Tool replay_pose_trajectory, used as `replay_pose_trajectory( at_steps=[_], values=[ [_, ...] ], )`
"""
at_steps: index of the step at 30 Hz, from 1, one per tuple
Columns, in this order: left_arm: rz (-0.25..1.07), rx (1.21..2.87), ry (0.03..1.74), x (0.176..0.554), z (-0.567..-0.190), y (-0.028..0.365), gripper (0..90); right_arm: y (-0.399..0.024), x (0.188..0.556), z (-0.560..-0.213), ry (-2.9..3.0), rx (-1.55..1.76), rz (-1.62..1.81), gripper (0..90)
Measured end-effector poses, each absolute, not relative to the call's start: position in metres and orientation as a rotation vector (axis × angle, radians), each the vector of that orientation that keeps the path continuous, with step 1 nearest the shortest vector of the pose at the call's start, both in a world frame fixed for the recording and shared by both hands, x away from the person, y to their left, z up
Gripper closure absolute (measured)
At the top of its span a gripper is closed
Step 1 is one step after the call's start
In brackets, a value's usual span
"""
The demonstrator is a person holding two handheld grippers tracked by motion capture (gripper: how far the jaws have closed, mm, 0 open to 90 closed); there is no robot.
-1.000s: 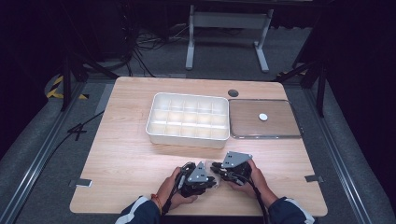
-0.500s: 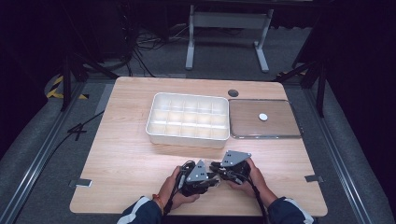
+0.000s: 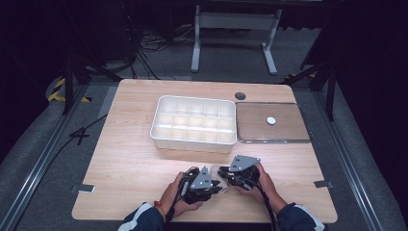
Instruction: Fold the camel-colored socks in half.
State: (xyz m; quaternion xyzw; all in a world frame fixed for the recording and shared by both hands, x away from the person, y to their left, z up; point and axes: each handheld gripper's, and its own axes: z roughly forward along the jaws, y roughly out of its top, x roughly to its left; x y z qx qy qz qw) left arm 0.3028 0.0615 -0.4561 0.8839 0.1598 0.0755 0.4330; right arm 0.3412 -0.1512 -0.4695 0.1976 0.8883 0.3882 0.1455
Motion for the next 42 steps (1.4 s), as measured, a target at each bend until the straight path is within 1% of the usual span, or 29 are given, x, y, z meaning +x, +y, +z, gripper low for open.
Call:
replay_pose_trajectory(
  at_steps=[4, 6, 10, 11, 15, 18, 24, 28, 30, 32, 37, 42],
  values=[
    [0.163, 2.195, 0.469, 0.309, -0.459, 0.068, 72.2, -0.150, 0.340, -0.469, 2.559, 0.572, 1.113, 79.1],
    [0.132, 2.203, 0.491, 0.310, -0.466, 0.066, 71.0, -0.150, 0.340, -0.469, 2.552, 0.575, 1.108, 76.3],
    [0.132, 2.230, 0.478, 0.311, -0.468, 0.065, 70.5, -0.152, 0.339, -0.466, 2.548, 0.584, 1.103, 69.7],
    [0.132, 2.230, 0.478, 0.311, -0.468, 0.065, 70.5, -0.152, 0.339, -0.466, 2.548, 0.584, 1.103, 69.7],
    [0.121, 2.240, 0.488, 0.314, -0.471, 0.067, 70.6, -0.157, 0.341, -0.457, 2.547, 0.627, 1.146, 59.1],
    [0.128, 2.238, 0.486, 0.314, -0.471, 0.066, 70.4, -0.157, 0.341, -0.453, 2.539, 0.647, 1.186, 55.3],
    [0.146, 2.235, 0.474, 0.312, -0.470, 0.066, 69.5, -0.152, 0.341, -0.453, 2.563, 0.632, 1.174, 55.0],
    [0.137, 2.237, 0.476, 0.312, -0.470, 0.066, 69.0, -0.156, 0.345, -0.459, 2.622, 0.695, 1.161, 50.0],
    [0.136, 2.240, 0.474, 0.312, -0.471, 0.066, 69.1, -0.157, 0.347, -0.461, 2.641, 0.714, 1.169, 50.2],
    [0.149, 2.245, 0.468, 0.311, -0.472, 0.065, 71.5, -0.157, 0.347, -0.461, 2.668, 0.685, 1.168, 50.6],
    [0.143, 2.253, 0.468, 0.312, -0.473, 0.066, 71.4, -0.158, 0.350, -0.463, 2.708, 0.718, 1.179, 49.5],
    [0.135, 2.239, 0.478, 0.313, -0.477, 0.067, 73.3, -0.162, 0.359, -0.469, 2.735, 0.770, 1.220, 41.0]
  ],
)
